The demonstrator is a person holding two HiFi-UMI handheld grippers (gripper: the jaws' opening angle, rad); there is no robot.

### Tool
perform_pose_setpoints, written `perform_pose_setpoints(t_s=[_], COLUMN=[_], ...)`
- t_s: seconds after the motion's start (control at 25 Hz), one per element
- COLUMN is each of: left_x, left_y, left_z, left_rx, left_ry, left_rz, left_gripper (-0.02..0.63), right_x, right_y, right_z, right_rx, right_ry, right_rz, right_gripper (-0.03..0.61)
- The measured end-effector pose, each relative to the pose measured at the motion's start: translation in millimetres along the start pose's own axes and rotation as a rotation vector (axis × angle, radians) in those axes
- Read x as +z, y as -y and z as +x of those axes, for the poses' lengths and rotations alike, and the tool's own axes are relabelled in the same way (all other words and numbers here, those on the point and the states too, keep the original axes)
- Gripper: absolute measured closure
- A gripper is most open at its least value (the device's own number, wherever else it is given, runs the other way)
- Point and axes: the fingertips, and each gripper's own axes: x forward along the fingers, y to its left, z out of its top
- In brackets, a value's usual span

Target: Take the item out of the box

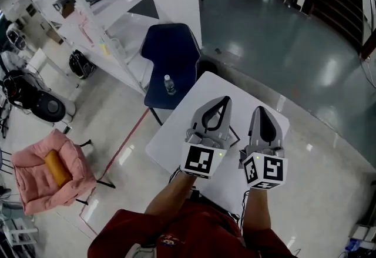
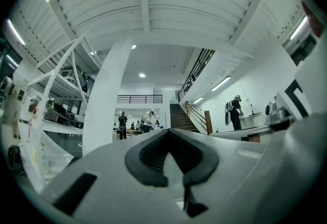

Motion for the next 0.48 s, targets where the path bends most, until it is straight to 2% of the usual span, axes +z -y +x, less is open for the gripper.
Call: perform_pose_setpoints(t_s=[0.48], left_x=[-80], left_y=[-49], left_z=[42], left_rx=[-0.016], left_ry=[-0.046], left_rz=[-0.055], left_gripper=[0.612], right_x=[-82], right_y=[21], right_z=[64], right_rx=[-0.059], right_ry=[-0.135], right_rz=[0.021], right_gripper=[0.574])
